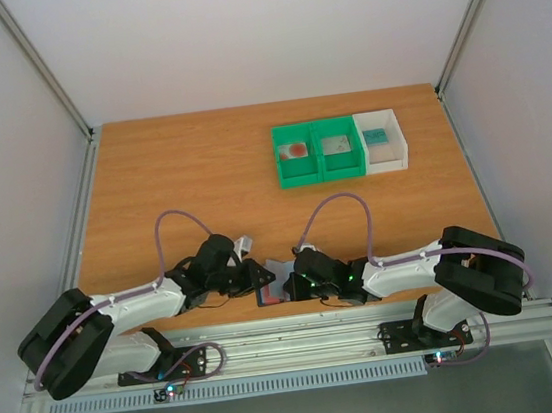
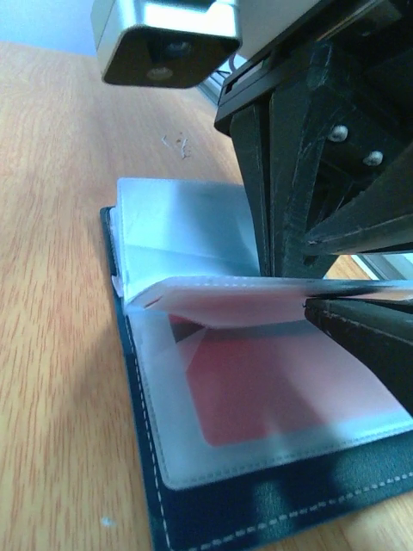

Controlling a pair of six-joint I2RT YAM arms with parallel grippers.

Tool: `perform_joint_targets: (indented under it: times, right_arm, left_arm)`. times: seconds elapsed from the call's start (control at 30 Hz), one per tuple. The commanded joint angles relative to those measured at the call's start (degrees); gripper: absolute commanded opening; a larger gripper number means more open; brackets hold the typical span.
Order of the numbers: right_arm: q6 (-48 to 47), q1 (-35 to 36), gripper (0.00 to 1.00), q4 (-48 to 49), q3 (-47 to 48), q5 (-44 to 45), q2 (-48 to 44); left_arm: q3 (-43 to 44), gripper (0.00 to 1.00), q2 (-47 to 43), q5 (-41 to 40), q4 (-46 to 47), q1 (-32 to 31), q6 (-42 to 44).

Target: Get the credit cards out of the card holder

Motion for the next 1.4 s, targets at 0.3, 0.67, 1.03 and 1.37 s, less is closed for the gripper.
perform_joint_targets:
  times: [0.3,0.67,1.03,1.37]
  right_arm:
    - [-3.09,-0.29,0.22,-17.29,2.96,8.58,-8.78]
    - [-2.27,-0.29,0.35,-31.65,5.01,14.02,-13.5]
    - [-3.27,-0.29,0.39,-30.01,6.72,12.23,-7.29]
    - [-3.62,-0.27,0.26,-26.44,7.75,8.61,-3.44]
  left_arm:
    - [2.98,0.18,1.76,-0.17,3.58,-1.45,0.54]
    - [4.01,0.19,3.32,-0.35,3.72,-1.9,0.98]
    - [4.64,0.19,3.5,-0.77,2.68,-2.17,1.22]
    - [5.24,0.18,5.71,-0.66,2.16,-2.18,2.15]
